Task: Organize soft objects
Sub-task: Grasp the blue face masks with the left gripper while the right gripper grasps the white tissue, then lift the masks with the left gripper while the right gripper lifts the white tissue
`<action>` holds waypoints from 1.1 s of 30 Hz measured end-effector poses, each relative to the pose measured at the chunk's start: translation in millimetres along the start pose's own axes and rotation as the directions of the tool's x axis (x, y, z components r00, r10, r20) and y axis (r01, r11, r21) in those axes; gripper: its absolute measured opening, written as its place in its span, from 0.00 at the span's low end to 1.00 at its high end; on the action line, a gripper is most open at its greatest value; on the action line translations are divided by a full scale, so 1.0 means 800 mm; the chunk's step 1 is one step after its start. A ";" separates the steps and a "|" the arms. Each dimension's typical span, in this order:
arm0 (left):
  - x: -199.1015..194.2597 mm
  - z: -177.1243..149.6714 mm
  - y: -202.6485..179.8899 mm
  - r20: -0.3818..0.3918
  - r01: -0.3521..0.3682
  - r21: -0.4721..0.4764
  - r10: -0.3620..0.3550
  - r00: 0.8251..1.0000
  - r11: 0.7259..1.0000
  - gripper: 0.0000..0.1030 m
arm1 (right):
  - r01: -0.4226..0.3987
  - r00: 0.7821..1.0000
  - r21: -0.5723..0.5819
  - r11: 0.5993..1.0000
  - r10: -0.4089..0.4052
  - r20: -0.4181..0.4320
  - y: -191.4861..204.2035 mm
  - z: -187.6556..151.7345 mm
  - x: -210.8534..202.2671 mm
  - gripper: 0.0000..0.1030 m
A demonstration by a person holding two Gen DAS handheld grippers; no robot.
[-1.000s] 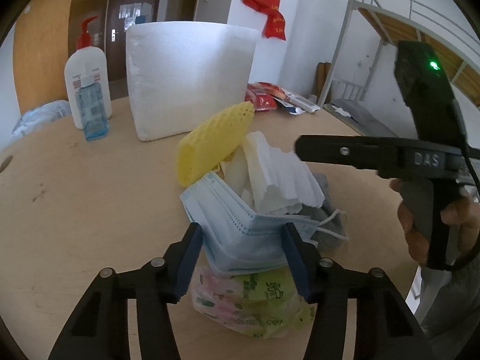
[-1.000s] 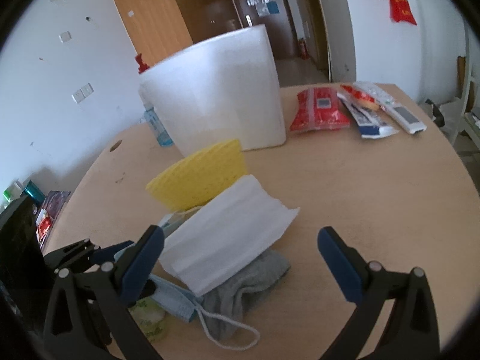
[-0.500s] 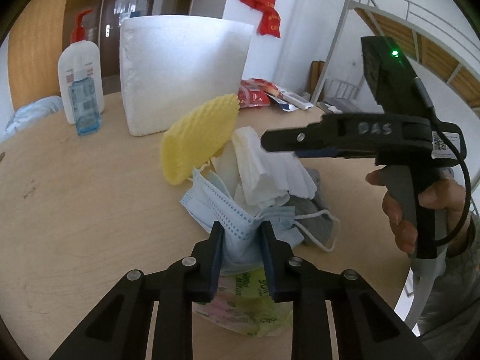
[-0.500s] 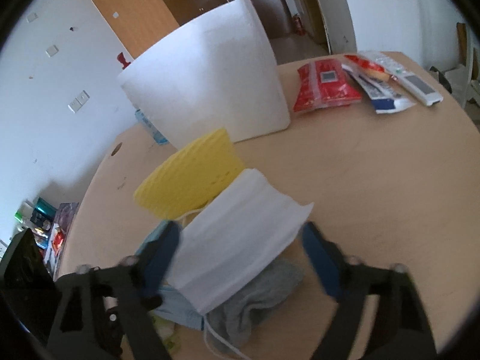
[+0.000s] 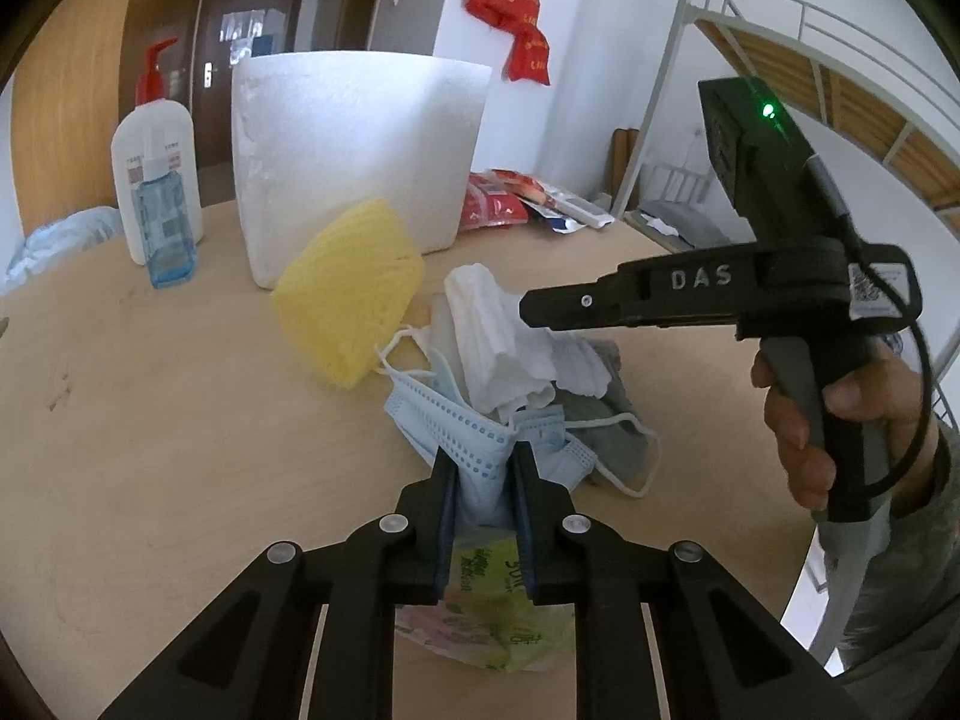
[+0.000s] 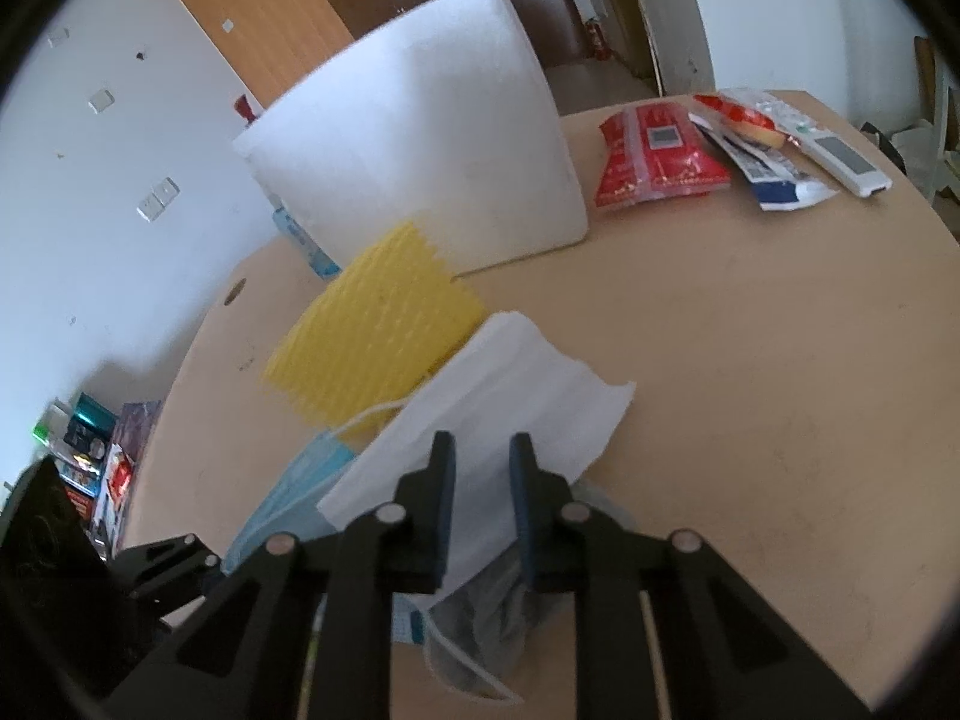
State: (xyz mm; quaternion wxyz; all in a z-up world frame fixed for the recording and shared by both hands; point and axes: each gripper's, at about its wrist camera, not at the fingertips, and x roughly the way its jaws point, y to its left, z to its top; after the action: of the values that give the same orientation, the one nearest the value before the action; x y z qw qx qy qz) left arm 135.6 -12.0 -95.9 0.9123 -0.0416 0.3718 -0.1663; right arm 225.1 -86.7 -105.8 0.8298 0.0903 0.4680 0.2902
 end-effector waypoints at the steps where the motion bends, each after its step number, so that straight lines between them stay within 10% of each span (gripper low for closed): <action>1: -0.001 0.000 0.000 0.003 -0.003 0.000 0.003 1.000 1.000 0.18 | -0.003 1.000 0.002 1.000 0.003 0.003 0.002 0.001 -0.002 0.21; 6: -0.008 -0.004 -0.003 0.014 -0.012 0.005 0.012 1.000 1.000 0.15 | 0.041 0.999 -0.027 0.999 -0.041 0.005 0.023 0.011 0.005 0.59; 23: -0.063 -0.019 0.012 0.094 -0.065 0.030 0.062 0.994 0.997 0.14 | 0.235 0.969 -0.146 0.961 -0.244 -0.049 0.042 0.008 0.056 0.60; 33: -0.083 -0.021 0.024 0.130 -0.086 0.002 0.085 0.988 0.996 0.14 | 0.228 0.972 -0.133 0.965 -0.232 -0.021 0.045 0.001 0.047 0.08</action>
State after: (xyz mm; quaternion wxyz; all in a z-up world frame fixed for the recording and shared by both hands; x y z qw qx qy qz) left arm 84.8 29.0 -68.1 0.9411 -0.0329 0.3123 -0.1255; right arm 225.8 -36.2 -117.4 0.8533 -0.0242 0.4704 0.2235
